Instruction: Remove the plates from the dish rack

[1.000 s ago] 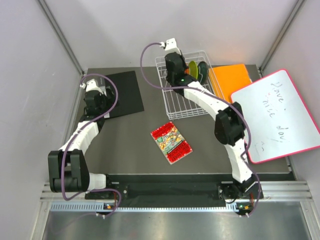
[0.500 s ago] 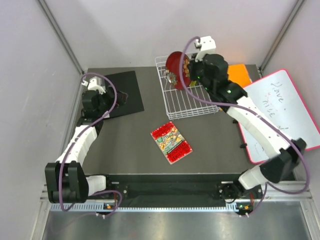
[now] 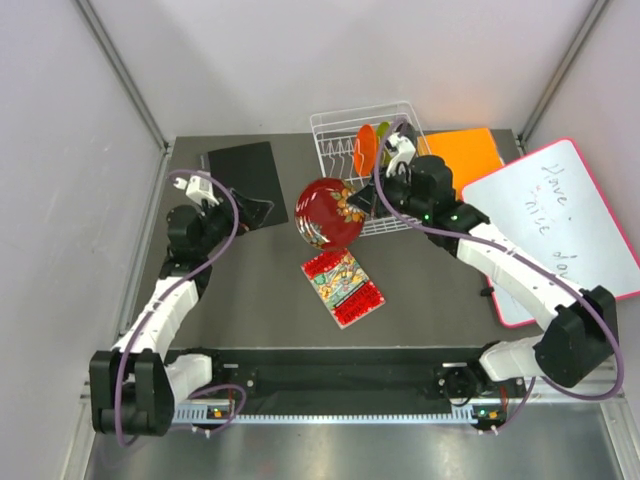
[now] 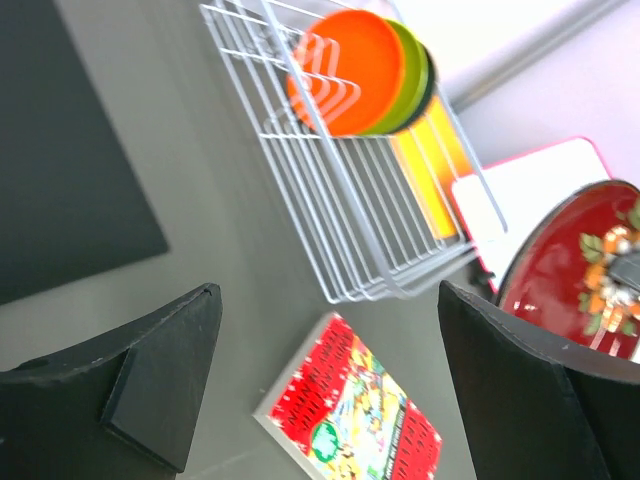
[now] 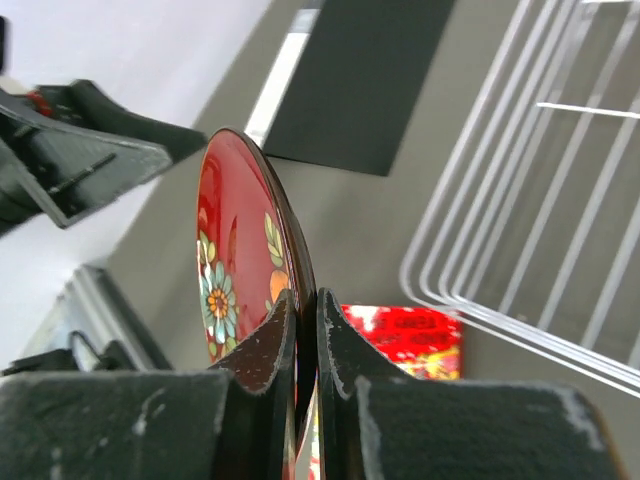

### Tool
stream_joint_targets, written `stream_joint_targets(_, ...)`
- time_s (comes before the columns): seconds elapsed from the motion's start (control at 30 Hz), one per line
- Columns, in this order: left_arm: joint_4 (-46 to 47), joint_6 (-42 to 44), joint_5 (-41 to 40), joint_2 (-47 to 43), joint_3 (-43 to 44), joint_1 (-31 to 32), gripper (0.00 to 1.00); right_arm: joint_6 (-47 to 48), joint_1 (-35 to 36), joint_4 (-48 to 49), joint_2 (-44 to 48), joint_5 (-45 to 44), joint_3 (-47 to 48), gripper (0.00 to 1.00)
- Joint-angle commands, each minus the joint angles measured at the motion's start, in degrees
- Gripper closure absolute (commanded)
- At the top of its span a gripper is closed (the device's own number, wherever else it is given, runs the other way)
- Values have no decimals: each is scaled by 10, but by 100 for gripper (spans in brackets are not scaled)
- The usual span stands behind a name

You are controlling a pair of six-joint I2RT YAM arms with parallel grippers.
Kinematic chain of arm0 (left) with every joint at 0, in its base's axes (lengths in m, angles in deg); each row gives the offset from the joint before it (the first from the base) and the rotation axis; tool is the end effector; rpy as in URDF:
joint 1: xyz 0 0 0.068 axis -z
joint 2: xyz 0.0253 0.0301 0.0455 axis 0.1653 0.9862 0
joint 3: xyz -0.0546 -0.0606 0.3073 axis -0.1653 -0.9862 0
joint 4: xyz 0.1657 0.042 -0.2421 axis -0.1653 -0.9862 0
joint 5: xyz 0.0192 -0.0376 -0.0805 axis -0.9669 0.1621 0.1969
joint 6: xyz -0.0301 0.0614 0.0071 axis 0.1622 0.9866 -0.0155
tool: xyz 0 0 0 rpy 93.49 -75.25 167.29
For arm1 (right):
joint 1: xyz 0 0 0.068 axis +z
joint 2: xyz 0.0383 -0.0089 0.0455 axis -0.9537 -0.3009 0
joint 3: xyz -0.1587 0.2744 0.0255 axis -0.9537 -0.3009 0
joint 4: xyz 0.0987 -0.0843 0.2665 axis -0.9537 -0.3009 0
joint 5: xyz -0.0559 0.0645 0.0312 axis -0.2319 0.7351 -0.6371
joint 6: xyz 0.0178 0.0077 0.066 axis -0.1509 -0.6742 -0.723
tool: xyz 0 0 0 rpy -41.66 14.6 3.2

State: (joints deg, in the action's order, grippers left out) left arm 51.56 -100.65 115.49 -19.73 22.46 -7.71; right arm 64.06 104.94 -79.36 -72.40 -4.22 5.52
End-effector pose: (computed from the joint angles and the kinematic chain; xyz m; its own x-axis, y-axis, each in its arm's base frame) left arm 0.2753 -0.0334 0.2973 -0.3864 -0.5238 -0.7592 0.2965 0.7089 -0.6399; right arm 0.2965 0.2067 0.3830 -0.5276 0.1381 -0.8382 -0.5717 0.6720 0.4706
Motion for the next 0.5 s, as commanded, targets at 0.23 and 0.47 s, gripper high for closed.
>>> stream_joint_targets(0.23,127,-56,28,-41,-58,57,8,-111,-6,230,-7,96,-43,100)
stream_joint_targets(0.47,122,-55,-12,-64,-75,113,8,-113,-5,241,-23,83,-50,100)
